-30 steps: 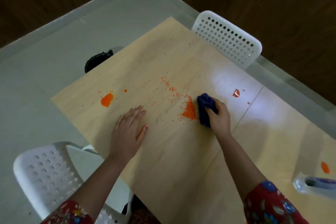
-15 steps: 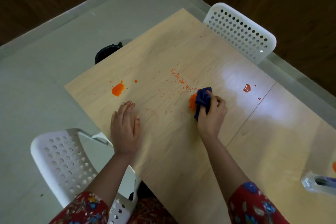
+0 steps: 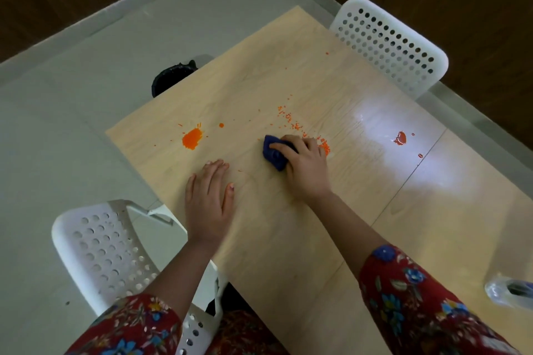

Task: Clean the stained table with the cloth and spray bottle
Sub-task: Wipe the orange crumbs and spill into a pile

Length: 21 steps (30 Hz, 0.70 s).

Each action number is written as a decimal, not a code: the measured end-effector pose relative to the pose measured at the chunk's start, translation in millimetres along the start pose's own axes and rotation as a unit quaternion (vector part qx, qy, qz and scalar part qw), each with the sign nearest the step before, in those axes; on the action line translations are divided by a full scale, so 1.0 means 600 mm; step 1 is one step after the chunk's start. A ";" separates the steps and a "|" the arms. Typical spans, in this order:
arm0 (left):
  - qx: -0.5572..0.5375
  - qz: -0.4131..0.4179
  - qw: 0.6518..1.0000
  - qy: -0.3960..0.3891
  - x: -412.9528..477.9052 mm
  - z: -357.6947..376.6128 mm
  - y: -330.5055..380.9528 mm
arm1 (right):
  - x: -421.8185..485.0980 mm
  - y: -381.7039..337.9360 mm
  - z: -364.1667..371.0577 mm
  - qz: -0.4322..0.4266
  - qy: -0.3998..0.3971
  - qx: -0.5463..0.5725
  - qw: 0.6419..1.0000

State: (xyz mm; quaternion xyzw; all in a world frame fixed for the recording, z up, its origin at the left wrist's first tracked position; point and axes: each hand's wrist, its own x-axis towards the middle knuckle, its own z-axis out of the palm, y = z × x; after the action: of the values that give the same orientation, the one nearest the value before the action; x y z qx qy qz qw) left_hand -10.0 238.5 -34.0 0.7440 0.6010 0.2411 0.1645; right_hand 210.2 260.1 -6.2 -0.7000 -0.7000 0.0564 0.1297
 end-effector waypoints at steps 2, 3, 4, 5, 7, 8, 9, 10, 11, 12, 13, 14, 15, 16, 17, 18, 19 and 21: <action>-0.006 -0.010 1.000 0.002 0.000 0.000 0.003 | 0.003 -0.020 0.003 0.017 0.017 0.008 1.000; -0.010 -0.014 1.000 0.003 0.000 -0.001 0.004 | -0.001 -0.030 0.008 -0.008 0.018 0.006 1.000; -0.013 -0.017 1.000 0.005 0.000 -0.001 0.003 | -0.005 -0.041 0.016 -0.046 0.010 -0.003 0.999; -0.013 -0.020 1.000 0.004 0.000 0.000 0.002 | -0.007 -0.049 0.023 -0.075 -0.001 -0.016 0.997; -0.009 -0.025 1.000 -0.001 0.000 0.002 0.002 | 0.009 -0.059 0.033 -0.071 -0.008 -0.033 0.997; -0.005 -0.028 1.000 -0.004 0.000 0.002 0.002 | 0.026 -0.062 0.032 -0.053 -0.009 -0.036 0.998; -0.001 -0.031 1.000 -0.007 -0.001 0.001 0.003 | 0.043 -0.066 0.029 -0.034 -0.017 -0.039 0.999; 0.002 -0.031 0.999 -0.009 0.000 0.002 0.004 | 0.060 -0.066 0.025 -0.011 -0.029 -0.046 0.998; 0.005 -0.031 0.999 -0.011 0.000 0.003 0.005 | 0.075 -0.064 0.023 0.018 -0.038 -0.050 0.998; 0.006 -0.030 0.999 -0.013 0.000 0.002 0.006 | 0.085 -0.062 0.022 0.054 -0.041 -0.045 0.997; 0.006 -0.031 0.999 -0.015 0.000 0.002 0.004 | 0.090 -0.066 0.021 0.087 -0.040 -0.038 0.995; 0.005 -0.032 0.999 -0.018 0.000 0.004 0.004 | 0.090 -0.073 0.021 0.104 -0.033 -0.030 0.994; 0.004 -0.033 0.999 -0.020 0.000 0.005 0.003 | 0.084 -0.084 0.022 0.095 -0.027 -0.025 0.995; 0.004 -0.035 0.999 -0.021 0.002 0.007 0.002 | 0.075 -0.098 0.027 0.065 -0.029 -0.026 0.997; 0.006 -0.037 0.999 -0.020 0.005 0.007 0.001 | 0.067 -0.111 0.031 0.033 -0.040 -0.030 0.998; 0.009 -0.039 0.999 -0.017 0.008 0.007 0.002 | 0.065 -0.117 0.036 0.013 -0.052 -0.034 0.998; 0.011 -0.041 0.999 -0.013 0.012 0.005 0.003 | 0.072 -0.119 0.038 0.009 -0.059 -0.034 0.998; 0.013 -0.041 0.999 -0.006 0.022 0.000 0.005 | 0.105 -0.114 0.039 0.016 -0.061 -0.036 0.997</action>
State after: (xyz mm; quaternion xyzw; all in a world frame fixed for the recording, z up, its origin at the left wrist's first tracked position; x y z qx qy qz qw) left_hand -5.4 250.5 -30.2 0.7224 0.6330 0.2215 0.1685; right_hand 138.9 324.0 -4.4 -0.7104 -0.6971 0.0760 0.0607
